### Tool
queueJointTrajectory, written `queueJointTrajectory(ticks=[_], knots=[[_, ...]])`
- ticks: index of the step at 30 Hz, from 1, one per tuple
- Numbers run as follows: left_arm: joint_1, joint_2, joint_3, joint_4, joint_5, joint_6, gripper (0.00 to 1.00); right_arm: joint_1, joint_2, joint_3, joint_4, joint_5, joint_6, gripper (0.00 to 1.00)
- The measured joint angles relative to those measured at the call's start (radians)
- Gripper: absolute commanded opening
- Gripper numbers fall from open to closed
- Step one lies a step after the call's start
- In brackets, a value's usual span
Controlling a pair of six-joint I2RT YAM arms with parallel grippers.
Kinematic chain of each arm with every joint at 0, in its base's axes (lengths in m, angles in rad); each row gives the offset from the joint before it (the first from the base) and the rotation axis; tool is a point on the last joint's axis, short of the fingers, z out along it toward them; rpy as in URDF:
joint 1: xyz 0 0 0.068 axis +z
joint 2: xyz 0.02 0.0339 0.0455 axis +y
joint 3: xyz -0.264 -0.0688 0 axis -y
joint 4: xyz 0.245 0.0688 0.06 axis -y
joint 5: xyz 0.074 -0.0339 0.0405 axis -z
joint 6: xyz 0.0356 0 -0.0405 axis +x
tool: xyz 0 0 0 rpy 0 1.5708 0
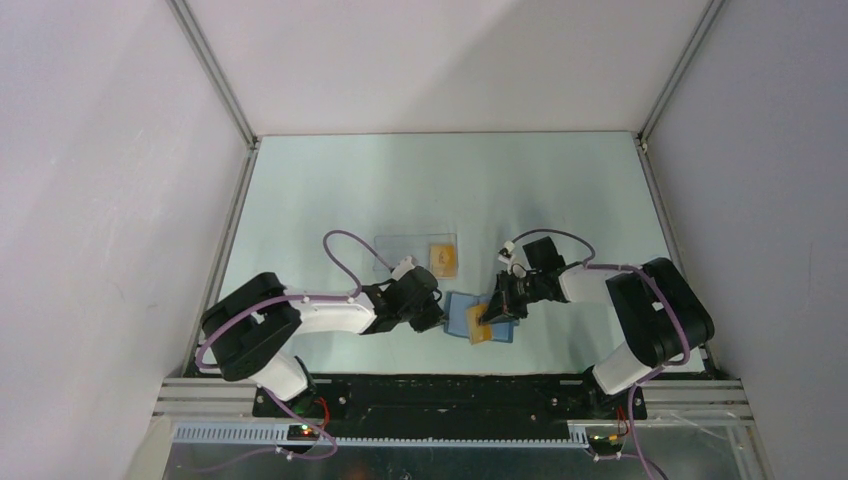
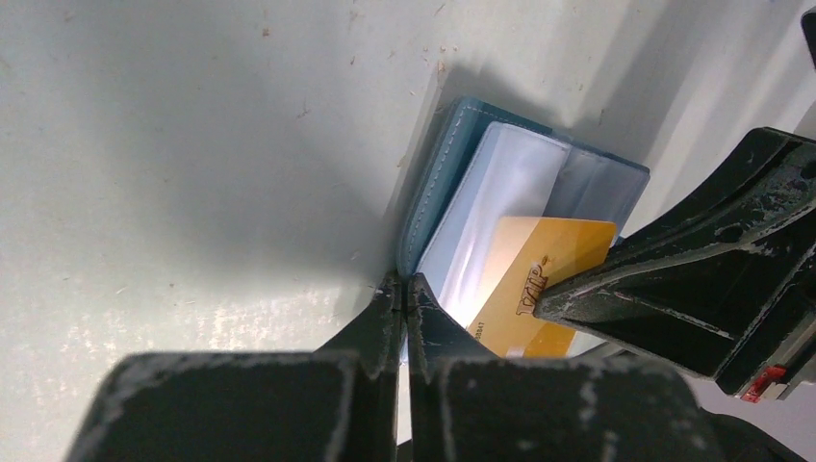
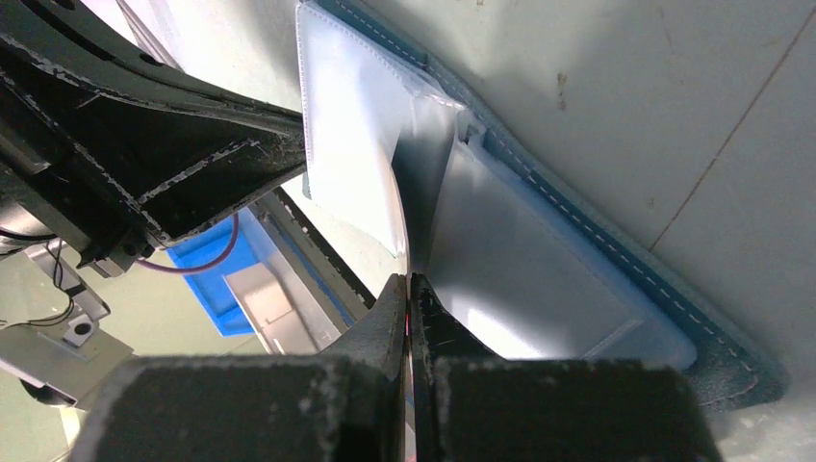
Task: Put the credit cards into the card holder
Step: Insert the credit card into the card holder.
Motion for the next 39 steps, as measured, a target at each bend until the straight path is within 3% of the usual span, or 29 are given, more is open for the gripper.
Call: queueJointTrajectory(ticks=[21,32,33,37,39], knots=[[0.0,0.005,0.0,0.005,0.006,0.0,0.0,-0.026,0.039,0.0,0.134,0.02,0.045,0.0],[0.0,0.009,0.002,0.008,0.009,0.0,0.0,0.007,0.027,-0.125,0.397,0.075,0.191,0.0],[0.0,0.01,0.002,0.008,0.01,0.0,0.0,0.009,0.027,-0.134,0.417,0.077,0.203,0.01],[0.002,0.012,0.005,0.007,0.016,0.0,0.0,0.019,0.027,-0.144,0.453,0.085,0.234,0.26],[0.002,0.017,0.01,0.008,0.018,0.0,0.0,0.026,0.027,-0.143,0.452,0.092,0.243,0.32]])
